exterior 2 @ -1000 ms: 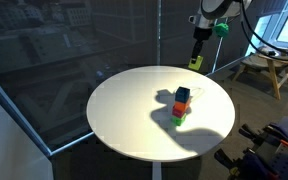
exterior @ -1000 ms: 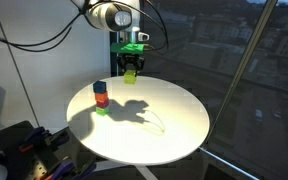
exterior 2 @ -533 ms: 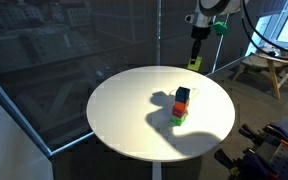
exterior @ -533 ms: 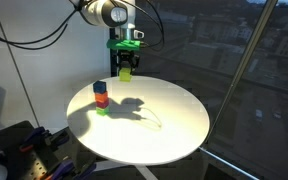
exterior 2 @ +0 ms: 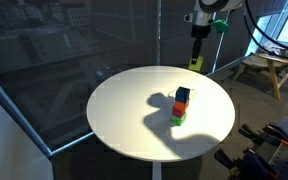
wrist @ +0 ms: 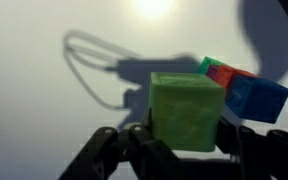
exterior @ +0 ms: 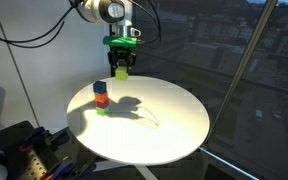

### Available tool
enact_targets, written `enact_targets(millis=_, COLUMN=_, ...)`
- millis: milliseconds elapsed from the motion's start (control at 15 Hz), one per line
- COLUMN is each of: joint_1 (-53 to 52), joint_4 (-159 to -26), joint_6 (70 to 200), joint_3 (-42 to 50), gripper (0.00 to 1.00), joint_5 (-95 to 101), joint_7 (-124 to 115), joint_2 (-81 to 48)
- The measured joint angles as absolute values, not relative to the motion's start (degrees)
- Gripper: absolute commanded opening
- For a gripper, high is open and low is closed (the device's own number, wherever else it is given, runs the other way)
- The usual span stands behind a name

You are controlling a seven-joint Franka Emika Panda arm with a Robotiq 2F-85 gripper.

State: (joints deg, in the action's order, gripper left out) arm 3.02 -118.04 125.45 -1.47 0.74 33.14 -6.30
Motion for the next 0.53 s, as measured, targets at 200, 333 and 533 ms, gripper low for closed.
enact_targets(millis=200, joint_1=2.64, joint_4=-118.06, joint_6=125.51, joint_3=-1.47, gripper=0.3, joint_5=1.58, joint_7=30.39, joint_2=-5.99)
enact_targets(millis=333, joint_1=2.13, joint_4=-118.12, joint_6=125.51, joint_3=-1.48, gripper=0.3, joint_5=2.0, joint_7=28.64, joint_2=-5.98)
enact_targets(millis=533, joint_1=1.07, joint_4=-118.37, joint_6=125.51, joint_3=-1.53, gripper=0.3, joint_5=2.23, joint_7=27.07, joint_2=-5.98)
